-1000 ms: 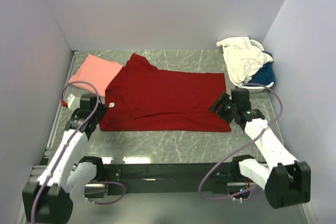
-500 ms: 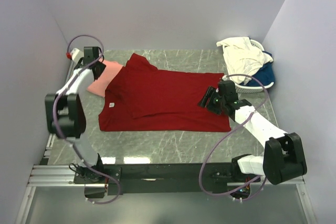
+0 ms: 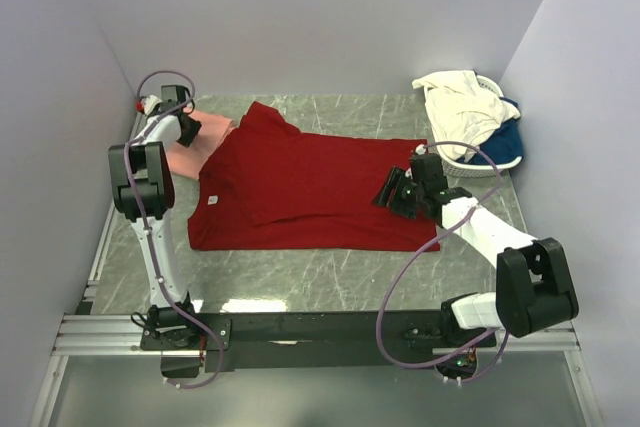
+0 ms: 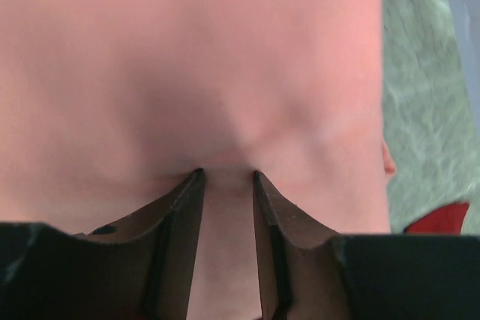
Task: Fold and stack the t-shirts
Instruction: Fold the tshirt
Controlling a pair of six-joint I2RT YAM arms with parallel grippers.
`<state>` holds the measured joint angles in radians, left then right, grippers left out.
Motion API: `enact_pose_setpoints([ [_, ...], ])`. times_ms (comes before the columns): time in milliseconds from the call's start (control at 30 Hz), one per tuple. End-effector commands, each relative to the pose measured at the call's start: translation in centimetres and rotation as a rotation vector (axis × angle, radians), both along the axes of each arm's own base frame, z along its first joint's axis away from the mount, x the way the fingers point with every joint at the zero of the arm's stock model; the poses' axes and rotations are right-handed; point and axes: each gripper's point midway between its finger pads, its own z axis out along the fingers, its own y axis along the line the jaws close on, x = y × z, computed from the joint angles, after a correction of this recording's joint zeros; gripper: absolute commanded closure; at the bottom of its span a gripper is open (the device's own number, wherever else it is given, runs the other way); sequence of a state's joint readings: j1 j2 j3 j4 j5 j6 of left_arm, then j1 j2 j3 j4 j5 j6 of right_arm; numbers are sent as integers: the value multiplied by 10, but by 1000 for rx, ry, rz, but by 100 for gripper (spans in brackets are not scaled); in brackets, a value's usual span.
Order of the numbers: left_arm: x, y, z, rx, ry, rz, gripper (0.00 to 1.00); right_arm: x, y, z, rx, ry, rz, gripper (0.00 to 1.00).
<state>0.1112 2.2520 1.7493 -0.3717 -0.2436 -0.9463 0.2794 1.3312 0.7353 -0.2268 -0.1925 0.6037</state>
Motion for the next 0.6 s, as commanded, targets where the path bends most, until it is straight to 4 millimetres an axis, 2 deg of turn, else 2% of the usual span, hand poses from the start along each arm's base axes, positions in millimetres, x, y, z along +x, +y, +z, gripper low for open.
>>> enact_pose_setpoints([
  [0,5,17,-19,-60,8,79,61,17,11,16,20,-60,35,36],
  [267,27,47,-27,-142,-94,171,62,19,14,6,14,-35,52,37],
  [500,57,52,-32,-289,-240,196,60,19,16,-2,-1,-25,64,37],
  [567,68,50,-24,-323,-310,189,59,20,17,-2,4,-26,70,37],
])
